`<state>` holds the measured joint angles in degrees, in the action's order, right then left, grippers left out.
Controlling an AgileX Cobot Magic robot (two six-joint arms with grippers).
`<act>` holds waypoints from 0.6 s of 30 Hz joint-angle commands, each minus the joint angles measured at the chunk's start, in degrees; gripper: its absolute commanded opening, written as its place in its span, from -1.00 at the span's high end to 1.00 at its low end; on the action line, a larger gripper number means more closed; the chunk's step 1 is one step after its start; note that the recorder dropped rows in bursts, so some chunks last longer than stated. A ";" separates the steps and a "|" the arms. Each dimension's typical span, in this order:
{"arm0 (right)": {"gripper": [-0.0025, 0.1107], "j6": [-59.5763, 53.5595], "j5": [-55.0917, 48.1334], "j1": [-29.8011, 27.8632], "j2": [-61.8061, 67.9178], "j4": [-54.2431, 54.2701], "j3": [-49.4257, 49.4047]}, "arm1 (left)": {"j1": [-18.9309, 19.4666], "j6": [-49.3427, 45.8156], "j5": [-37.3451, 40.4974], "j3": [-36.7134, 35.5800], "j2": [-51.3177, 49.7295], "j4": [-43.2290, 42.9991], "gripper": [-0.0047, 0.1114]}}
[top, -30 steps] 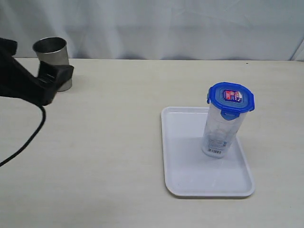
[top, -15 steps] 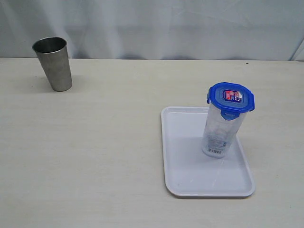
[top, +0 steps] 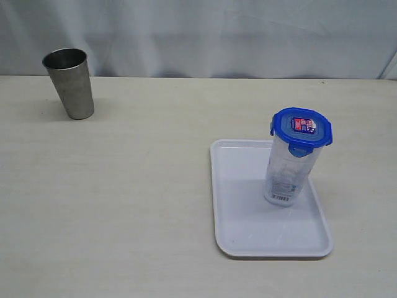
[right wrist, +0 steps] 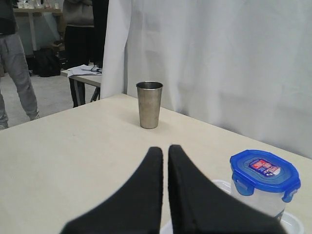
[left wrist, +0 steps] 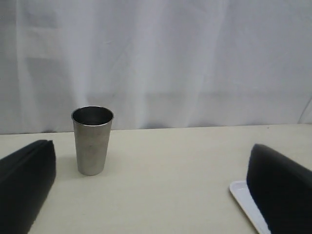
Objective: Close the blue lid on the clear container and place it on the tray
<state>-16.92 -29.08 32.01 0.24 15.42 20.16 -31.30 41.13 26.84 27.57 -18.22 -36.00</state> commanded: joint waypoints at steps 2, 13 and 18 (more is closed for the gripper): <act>0.88 0.26 -0.12 0.07 -0.24 -0.30 -0.10 | -0.03 0.29 -0.45 -0.07 0.33 -0.40 -0.89; 0.88 0.26 -0.12 0.07 -0.24 -0.30 -0.10 | -0.03 -8.20 0.33 -0.07 0.42 12.57 -0.89; 0.88 0.26 -0.12 0.07 -0.24 -0.30 -0.10 | 2.32 -26.20 -1.95 -0.07 0.42 28.01 -0.89</act>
<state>-16.92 -29.08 32.01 0.24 15.42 20.16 -30.47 24.92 27.24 27.57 -18.10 -15.98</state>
